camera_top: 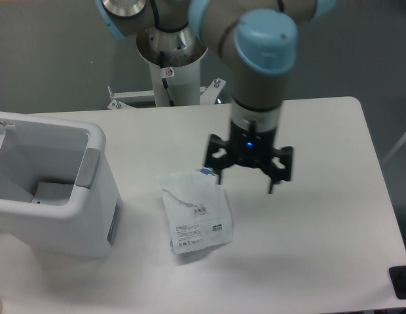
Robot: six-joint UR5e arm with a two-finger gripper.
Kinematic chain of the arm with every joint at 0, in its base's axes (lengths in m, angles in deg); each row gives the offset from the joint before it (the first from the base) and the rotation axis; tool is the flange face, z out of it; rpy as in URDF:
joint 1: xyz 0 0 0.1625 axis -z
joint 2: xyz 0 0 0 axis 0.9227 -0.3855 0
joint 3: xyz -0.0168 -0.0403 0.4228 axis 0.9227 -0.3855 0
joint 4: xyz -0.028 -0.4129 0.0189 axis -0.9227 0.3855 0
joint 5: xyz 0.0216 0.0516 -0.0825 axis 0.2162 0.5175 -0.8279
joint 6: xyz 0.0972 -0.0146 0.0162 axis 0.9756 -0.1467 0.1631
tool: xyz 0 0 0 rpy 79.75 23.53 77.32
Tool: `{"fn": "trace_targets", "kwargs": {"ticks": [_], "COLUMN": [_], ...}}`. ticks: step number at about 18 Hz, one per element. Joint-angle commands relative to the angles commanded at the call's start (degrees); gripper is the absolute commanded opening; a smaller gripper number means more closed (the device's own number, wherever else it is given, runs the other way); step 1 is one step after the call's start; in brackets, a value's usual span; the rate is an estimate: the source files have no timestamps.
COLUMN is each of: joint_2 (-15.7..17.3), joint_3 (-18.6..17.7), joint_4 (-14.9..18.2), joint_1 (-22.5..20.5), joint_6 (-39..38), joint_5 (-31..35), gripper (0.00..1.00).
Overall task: Open the trash can
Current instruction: 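Withdraw the gripper up and away from the opened trash can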
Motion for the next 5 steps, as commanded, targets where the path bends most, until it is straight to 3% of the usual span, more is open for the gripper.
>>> {"fn": "trace_targets", "kwargs": {"ticks": [5], "joint_2": [-2.7], "joint_3": [-0.4], "joint_4": [-1.5], "joint_1": [-2.3], "joint_6": [4.3], "joint_5": [6.3], "gripper": [1.00]}}
